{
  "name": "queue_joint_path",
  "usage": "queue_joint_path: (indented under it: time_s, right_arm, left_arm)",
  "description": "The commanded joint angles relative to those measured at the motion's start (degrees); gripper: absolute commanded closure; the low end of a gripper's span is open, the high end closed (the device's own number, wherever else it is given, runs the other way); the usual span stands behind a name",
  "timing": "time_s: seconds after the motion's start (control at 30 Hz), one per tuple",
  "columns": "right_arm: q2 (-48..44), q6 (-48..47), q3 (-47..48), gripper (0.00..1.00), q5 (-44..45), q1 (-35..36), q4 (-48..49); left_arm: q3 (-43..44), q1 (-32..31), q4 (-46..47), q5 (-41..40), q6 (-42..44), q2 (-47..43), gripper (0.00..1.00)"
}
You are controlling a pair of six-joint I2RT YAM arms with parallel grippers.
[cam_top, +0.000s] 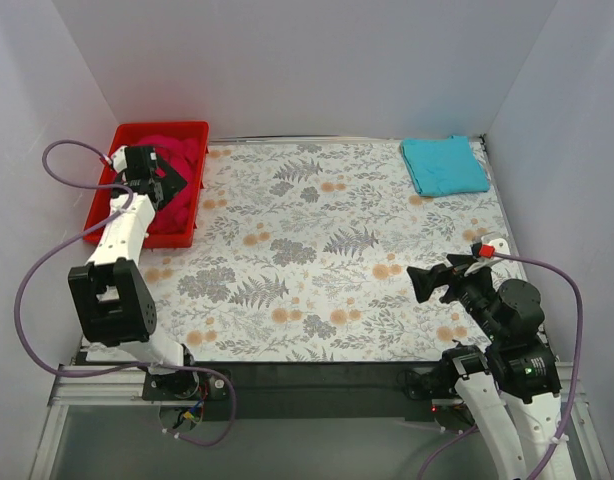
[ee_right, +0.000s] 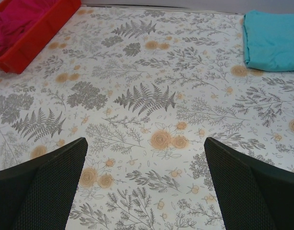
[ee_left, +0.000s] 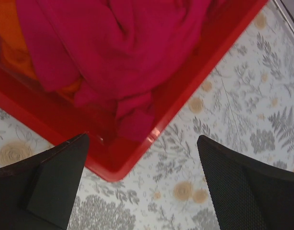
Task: Fold and stack the t-shirts
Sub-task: Grab the tshirt from the pile
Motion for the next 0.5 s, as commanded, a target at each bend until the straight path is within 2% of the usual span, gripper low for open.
queue_joint_path:
  time_s: [0.0, 0.23, 0.33, 0.37, 0.43, 0.47]
  right_arm:
    - [-0.6, 0.3, -1.1, 0.02, -1.6, 0.7, 1.7]
    - [0.0, 0.4, -2.9, 0.02, -3.6, 1.1, 1.6]
    - [0.1, 0.3, -2.9, 0.02, -3.5, 1.0, 1.5]
    - [0.2, 0.4, -3.0, 0.02, -3.4, 1.0, 1.6]
    - [0.7, 0.3, -3.2, 0.02, -3.7, 1.0, 1.6]
    - [0.9, 0.3, -3.2, 0.02, -4.1, 1.1, 1.6]
  left_arm:
    - [4.1, 2.6, 5.9, -2.9, 0.8, 5.9, 0.11]
    - [9.4, 4.6, 9.1, -3.7, 0.9, 17.7, 0.18]
    - [10.7, 4.5, 9.7, -3.6, 1.4, 20.4, 0.42]
    - [11.0, 4.6, 9.7, -3.5, 1.6, 20.5, 0.66]
    - [10.8, 4.5, 10.4, -3.7, 2.4, 19.2, 0.86]
    - [10.7, 4.5, 10.7, -5.1, 3.6, 18.4, 1.0]
